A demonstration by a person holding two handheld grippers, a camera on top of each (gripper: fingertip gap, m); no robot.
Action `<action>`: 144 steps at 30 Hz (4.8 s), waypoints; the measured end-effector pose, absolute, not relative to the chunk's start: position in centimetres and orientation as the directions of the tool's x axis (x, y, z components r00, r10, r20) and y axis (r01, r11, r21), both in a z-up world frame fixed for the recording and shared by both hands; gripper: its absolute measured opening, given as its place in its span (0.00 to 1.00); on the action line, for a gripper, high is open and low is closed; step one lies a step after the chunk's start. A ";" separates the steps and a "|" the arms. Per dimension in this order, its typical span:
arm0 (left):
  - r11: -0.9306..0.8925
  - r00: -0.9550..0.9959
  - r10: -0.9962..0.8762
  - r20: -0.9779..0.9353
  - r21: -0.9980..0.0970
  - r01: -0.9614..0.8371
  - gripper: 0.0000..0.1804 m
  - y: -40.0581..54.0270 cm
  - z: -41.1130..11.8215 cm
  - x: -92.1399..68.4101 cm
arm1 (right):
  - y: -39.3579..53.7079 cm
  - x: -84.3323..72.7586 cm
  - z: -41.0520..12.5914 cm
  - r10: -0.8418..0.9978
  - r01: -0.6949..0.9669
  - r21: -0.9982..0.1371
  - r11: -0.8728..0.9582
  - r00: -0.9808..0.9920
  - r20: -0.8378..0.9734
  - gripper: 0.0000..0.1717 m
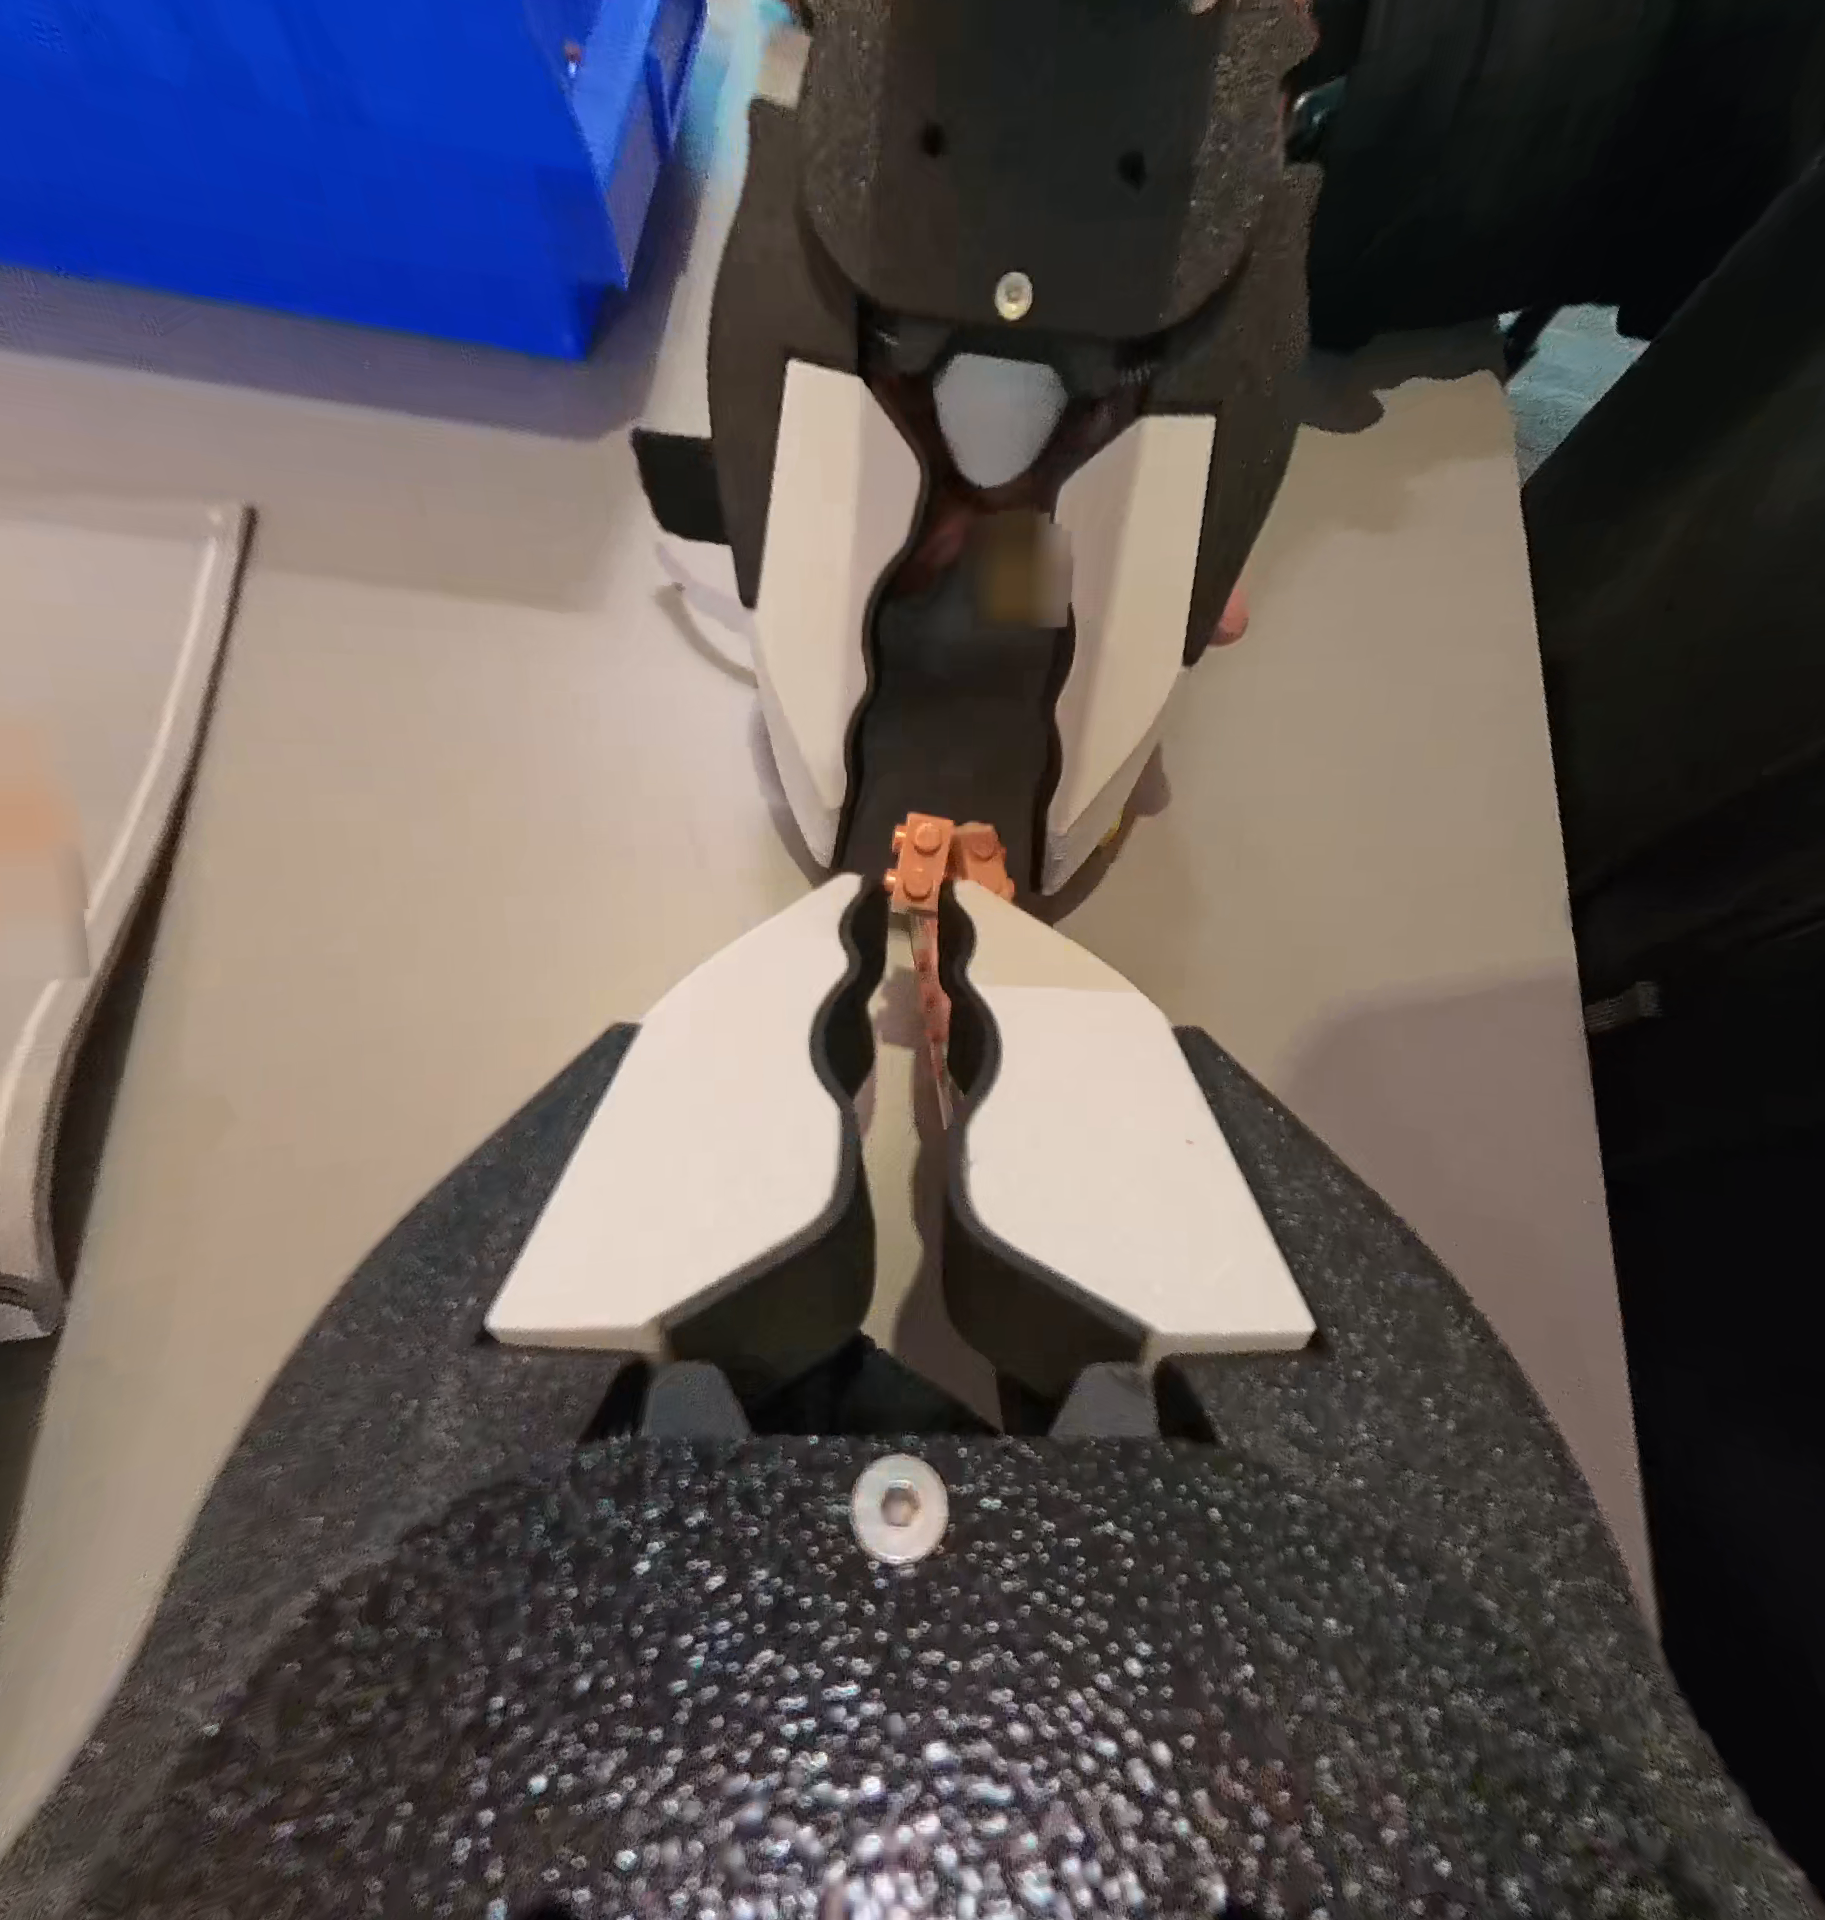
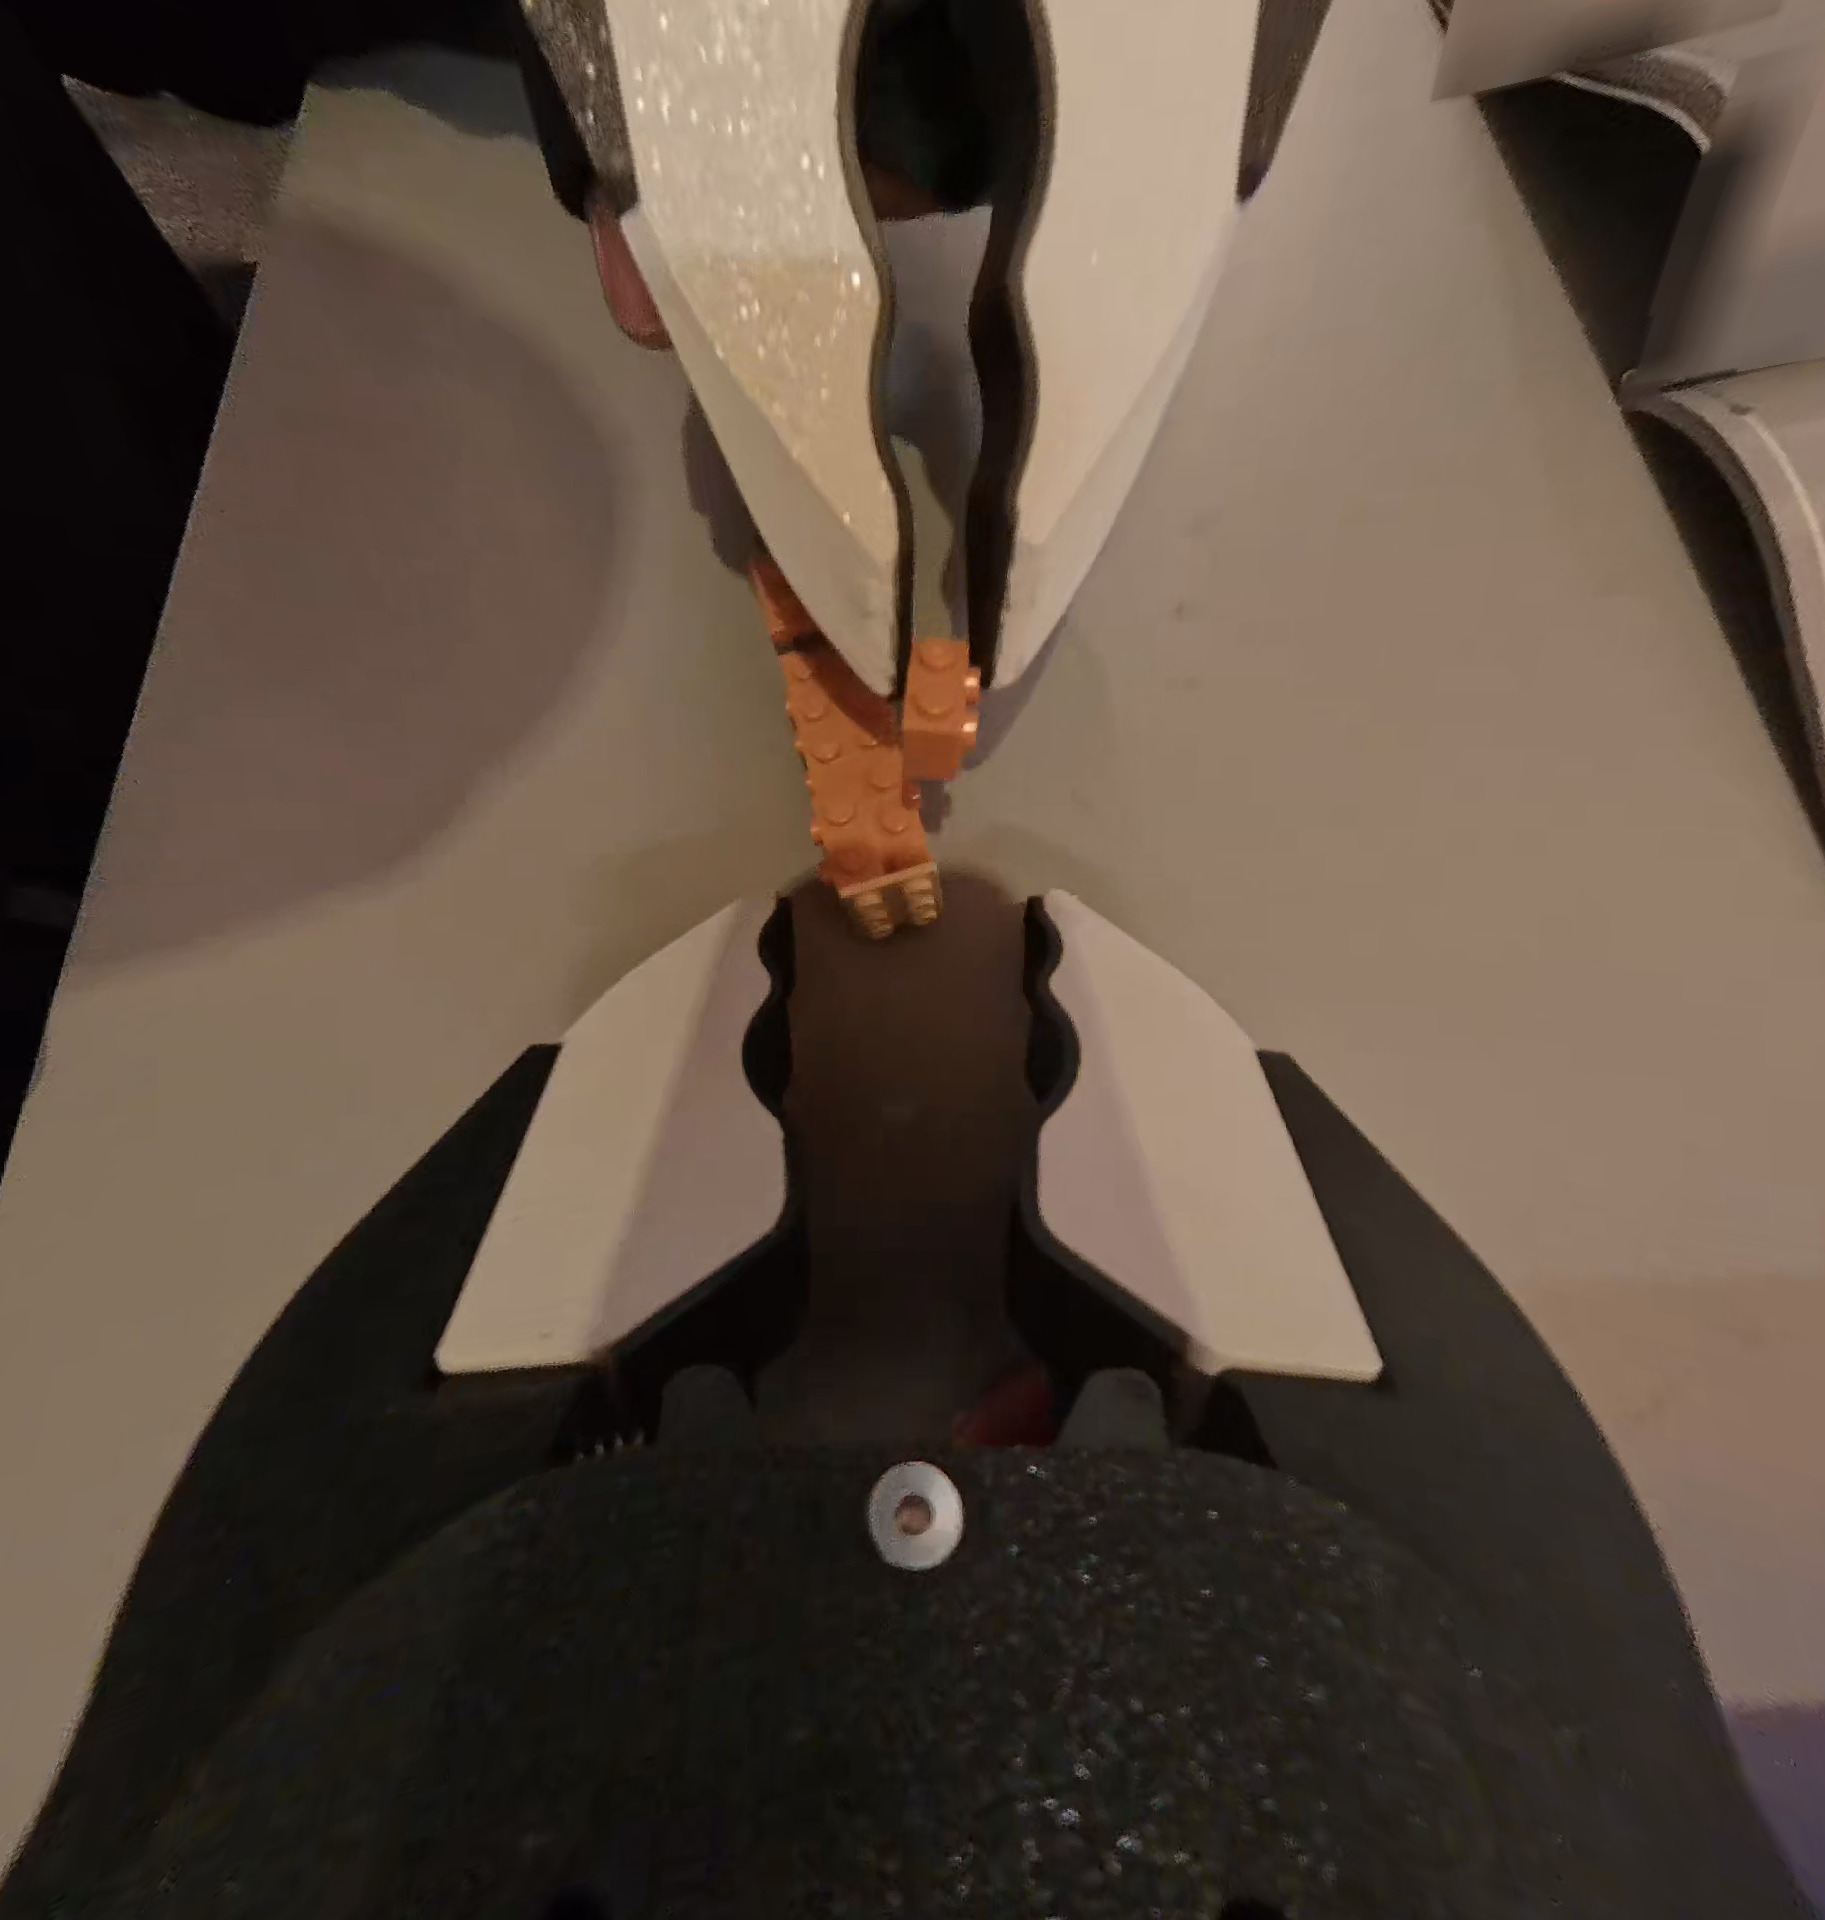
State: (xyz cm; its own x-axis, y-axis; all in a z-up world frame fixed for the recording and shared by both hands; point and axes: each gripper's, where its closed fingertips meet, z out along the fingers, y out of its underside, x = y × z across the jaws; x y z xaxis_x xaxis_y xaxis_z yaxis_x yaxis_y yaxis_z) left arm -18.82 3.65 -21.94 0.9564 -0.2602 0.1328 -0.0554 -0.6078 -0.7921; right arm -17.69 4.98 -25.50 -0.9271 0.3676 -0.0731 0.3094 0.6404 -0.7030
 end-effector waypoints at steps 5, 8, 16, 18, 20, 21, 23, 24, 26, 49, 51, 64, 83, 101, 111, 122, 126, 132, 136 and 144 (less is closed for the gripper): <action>-0.645 0.949 -0.256 0.185 -0.764 -0.025 0.05 3.7 -22.5 -18.5 | 4.4 -17.7 -25.1 0.332 0.248 -0.734 0.633 -0.943 -0.032 0.13; -0.671 0.944 -0.259 0.203 -0.741 -0.025 0.05 3.5 -23.0 -18.4 | 4.2 -17.7 -25.2 0.324 0.218 -0.736 0.642 -0.946 0.003 0.12; -0.724 0.947 -0.252 0.200 -0.689 -0.047 0.05 3.3 -23.8 -18.2 | 3.8 -17.7 -25.2 0.359 0.211 -0.741 0.638 -0.932 0.044 0.11; -0.732 0.944 -0.255 0.208 -0.679 -0.048 0.05 3.2 -23.9 -18.1 | 3.7 -17.6 -25.2 0.358 0.199 -0.736 0.647 -0.931 0.063 0.11; -0.738 0.939 -0.267 0.217 -0.673 -0.055 0.05 3.0 -23.8 -17.9 | 3.6 -17.4 -25.2 0.353 0.189 -0.735 0.652 -0.933 0.073 0.11; -0.740 0.937 -0.274 0.218 -0.670 -0.060 0.05 3.0 -23.8 -17.8 | 3.6 -17.4 -25.2 0.350 0.185 -0.736 0.651 -0.934 0.075 0.11; -0.744 0.930 -0.291 0.223 -0.664 -0.073 0.05 2.9 -23.9 -17.7 | 3.5 -17.2 -25.2 0.344 0.182 -0.737 0.651 -0.936 0.073 0.11; -0.744 0.926 -0.301 0.226 -0.663 -0.080 0.05 2.9 -23.8 -17.6 | 3.5 -17.2 -25.2 0.343 0.180 -0.738 0.651 -0.936 0.073 0.11; -0.748 0.914 -0.323 0.246 -0.658 -0.087 0.05 2.8 -23.9 -17.4 | 3.5 -17.2 -25.2 0.342 0.178 -0.737 0.652 -0.937 0.077 0.11; -0.749 0.861 -0.337 0.381 -0.662 0.000 0.05 2.7 -23.9 -17.1 | 3.4 -17.0 -25.1 0.334 0.167 -0.733 0.660 -0.939 0.086 0.11; -0.751 0.863 -0.334 0.380 -0.660 0.000 0.05 2.7 -23.9 -17.1 | 3.4 -17.0 -25.1 0.334 0.169 -0.733 0.659 -0.939 0.085 0.11; -0.742 0.856 -0.368 0.364 -0.670 -0.034 0.10 2.7 -23.9 -16.5 | 3.5 -17.0 -25.2 0.336 0.174 -0.729 0.662 -0.938 0.082 0.11; -0.731 0.882 -0.389 0.268 -0.672 -0.119 0.13 2.7 -24.2 -16.4 | 3.5 -17.1 -25.3 0.338 0.173 -0.725 0.666 -0.937 0.088 0.12; -0.731 0.966 -0.248 0.075 -0.669 -0.135 0.24 1.0 -25.7 -17.2 | 3.5 -17.1 -25.3 0.345 0.177 -0.726 0.664 -0.934 0.088 0.11; -0.690 0.965 -0.257 -0.043 -0.691 -0.214 0.12 1.3 -26.4 -17.2 | 3.4 -17.0 -25.2 0.353 0.174 -0.732 0.658 -0.931 0.097 0.11; -0.643 0.947 -0.320 0.015 -0.738 -0.206 0.12 1.0 -25.4 -17.8 | 4.2 -17.3 -23.7 0.309 0.024 -0.769 0.639 -0.923 0.228 0.22; -0.628 0.936 -0.349 -0.033 -0.734 -0.260 0.11 1.3 -24.4 -18.8 | 4.8 -17.9 -22.7 0.285 -0.109 -0.764 0.636 -0.887 0.363 0.23; -0.560 0.862 -0.482 -0.155 -0.702 -0.440 0.11 2.3 -23.6 -18.3 | 5.4 -18.2 -21.6 0.208 -0.330 -0.683 0.652 -0.788 0.579 0.27; -0.578 0.848 -0.512 -0.135 -0.677 -0.456 0.11 2.5 -24.3 -18.3 | 6.3 -18.4 -22.9 0.185 -0.297 -0.639 0.710 -0.797 0.575 0.27; -0.672 0.870 -0.491 -0.041 -0.617 -0.409 0.12 0.1 -25.8 -18.7 | 7.3 -19.6 -23.3 0.285 -0.128 -0.673 0.728 -0.836 0.468 0.21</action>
